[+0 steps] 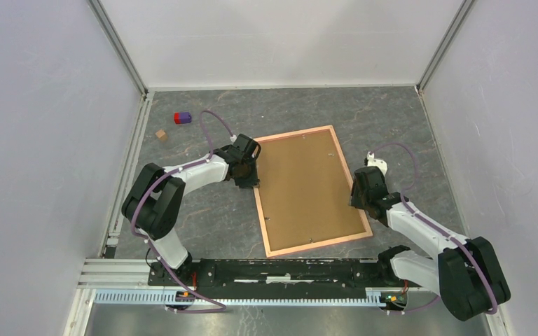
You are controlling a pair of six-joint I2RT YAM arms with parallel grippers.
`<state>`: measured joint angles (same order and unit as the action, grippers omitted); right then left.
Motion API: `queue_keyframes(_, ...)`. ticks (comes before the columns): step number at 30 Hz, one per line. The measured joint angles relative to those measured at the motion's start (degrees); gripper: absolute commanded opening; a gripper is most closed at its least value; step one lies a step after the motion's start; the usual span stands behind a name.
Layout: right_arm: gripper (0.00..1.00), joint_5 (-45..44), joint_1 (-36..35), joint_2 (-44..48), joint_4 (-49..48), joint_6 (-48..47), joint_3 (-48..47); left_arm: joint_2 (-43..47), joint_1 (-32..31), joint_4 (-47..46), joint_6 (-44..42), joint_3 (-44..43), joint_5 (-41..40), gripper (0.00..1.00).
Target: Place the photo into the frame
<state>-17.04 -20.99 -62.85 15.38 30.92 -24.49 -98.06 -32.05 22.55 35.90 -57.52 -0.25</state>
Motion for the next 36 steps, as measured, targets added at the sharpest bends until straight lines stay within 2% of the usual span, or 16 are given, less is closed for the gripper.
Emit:
queue_keyframes(15,0.33,-1.9,-0.8,-1.6,2.3,3.5,-1.6,0.2,0.0,-0.4,0.0,0.3,0.0,0.03)
queue_keyframes(24,0.25,-2.7,-1.2,0.1,3.3,3.9,-1.0,0.8,0.0,-2.4,0.0,1.5,0.2,0.13)
queue_keyframes(27,0.16,-2.6,-1.3,0.8,4.5,3.6,-1.0,0.9,0.0,-3.2,0.0,1.8,0.3,0.17)
queue_keyframes(30,0.21,-2.4,-1.4,1.2,5.1,3.3,-1.0,0.9,0.0,-3.5,0.0,1.9,0.4,0.23)
queue_keyframes(32,0.29,-2.3,-1.4,1.2,5.1,2.8,-1.1,1.0,0.0,-3.7,0.0,2.0,0.4,0.29)
queue_keyframes(36,0.52,-1.8,-1.4,0.9,5.6,0.1,-1.8,1.0,0.0,-3.8,0.0,2.1,0.4,0.37)
